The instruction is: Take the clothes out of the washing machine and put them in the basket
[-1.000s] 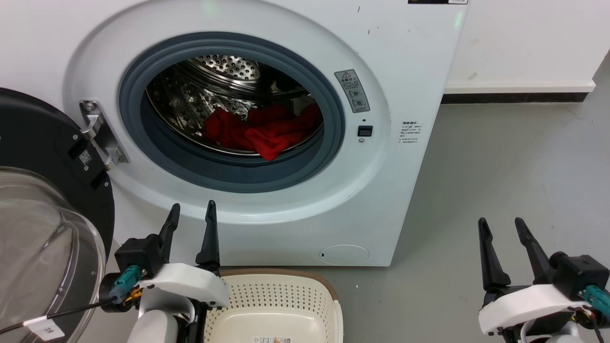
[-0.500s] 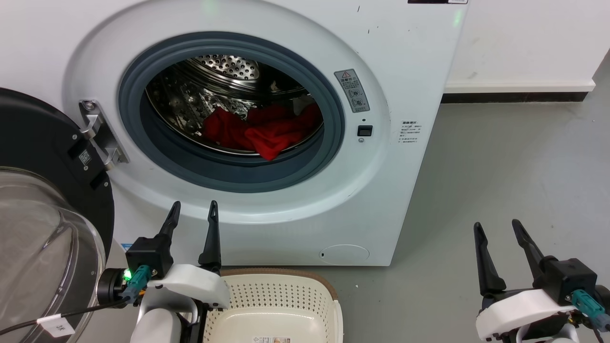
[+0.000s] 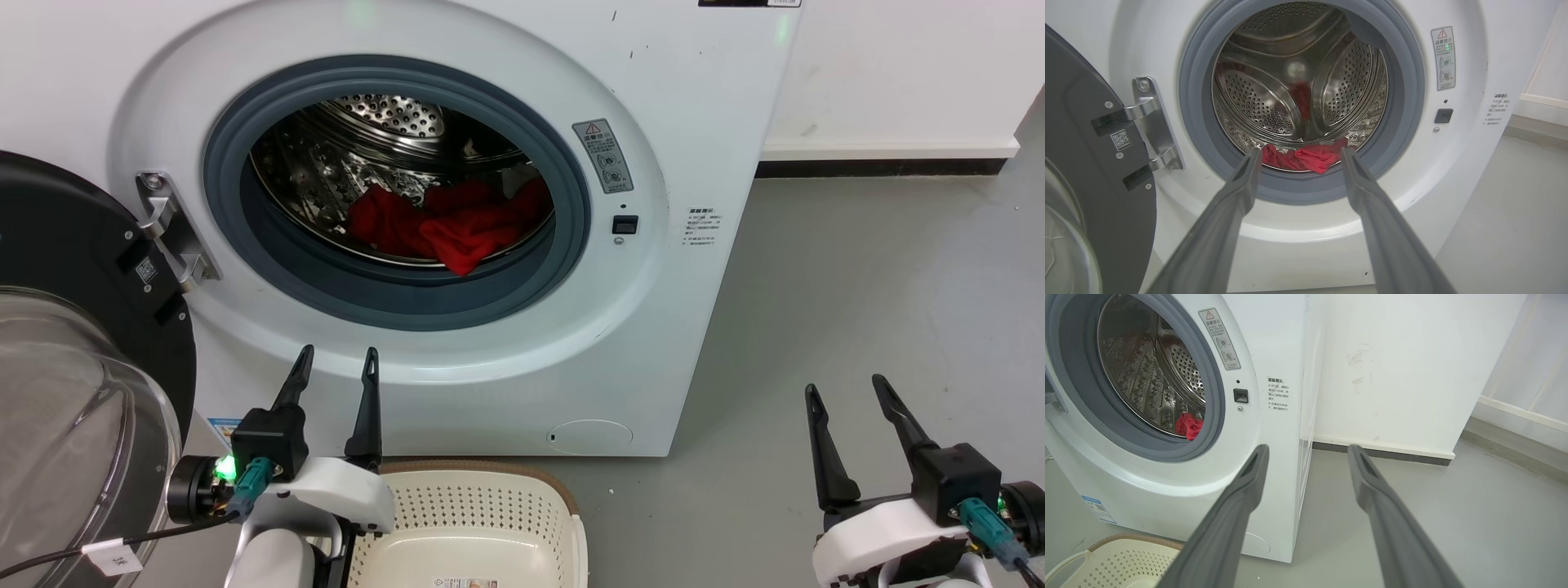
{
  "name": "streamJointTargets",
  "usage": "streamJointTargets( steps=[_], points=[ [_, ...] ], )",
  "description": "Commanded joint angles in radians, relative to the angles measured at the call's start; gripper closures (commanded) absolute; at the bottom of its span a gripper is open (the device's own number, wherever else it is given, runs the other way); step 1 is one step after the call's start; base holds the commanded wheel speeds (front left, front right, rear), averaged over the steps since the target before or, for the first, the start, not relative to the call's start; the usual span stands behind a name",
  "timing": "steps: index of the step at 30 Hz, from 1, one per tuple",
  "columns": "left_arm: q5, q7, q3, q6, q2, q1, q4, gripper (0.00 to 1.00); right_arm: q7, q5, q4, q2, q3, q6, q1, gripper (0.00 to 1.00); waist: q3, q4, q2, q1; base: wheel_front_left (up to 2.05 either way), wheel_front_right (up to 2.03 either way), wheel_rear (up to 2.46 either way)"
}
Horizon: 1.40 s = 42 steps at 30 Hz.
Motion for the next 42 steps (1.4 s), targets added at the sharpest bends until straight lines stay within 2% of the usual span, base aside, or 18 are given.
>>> streamJointTargets(
  steps=[1, 24, 33, 42],
  points=[
    [0.016, -0.009, 0.001, 0.000, 0.000, -0.011, 0.005, 0.00, -0.007, -0.020, -0.007, 0.002, 0.000, -0.001, 0.012, 0.00, 0.000, -0.001, -0.0001, 0.0000, 0.00, 0.00, 0.00],
    [0.013, -0.008, 0.011, 0.003, -0.007, -0.026, 0.024, 0.00, 0.001, -0.015, 0.001, 0.002, 0.002, -0.001, -0.007, 0.00, 0.018, -0.005, -0.0001, 0.0000, 0.00, 0.00, 0.00],
    [0.012, -0.007, 0.031, 0.014, 0.002, -0.166, 0.081, 0.00, -0.008, -0.015, -0.038, 0.002, 0.040, -0.001, -0.079, 0.00, 0.152, -0.063, -0.0001, 0.0000, 0.00, 0.00, 0.00],
    [0.013, -0.007, 0.053, 0.006, 0.067, -0.396, 0.243, 0.00, -0.038, 0.014, -0.032, 0.002, 0.079, -0.001, -0.165, 0.00, 0.336, -0.151, -0.0001, 0.0000, 0.00, 0.00, 0.00]
  ],
)
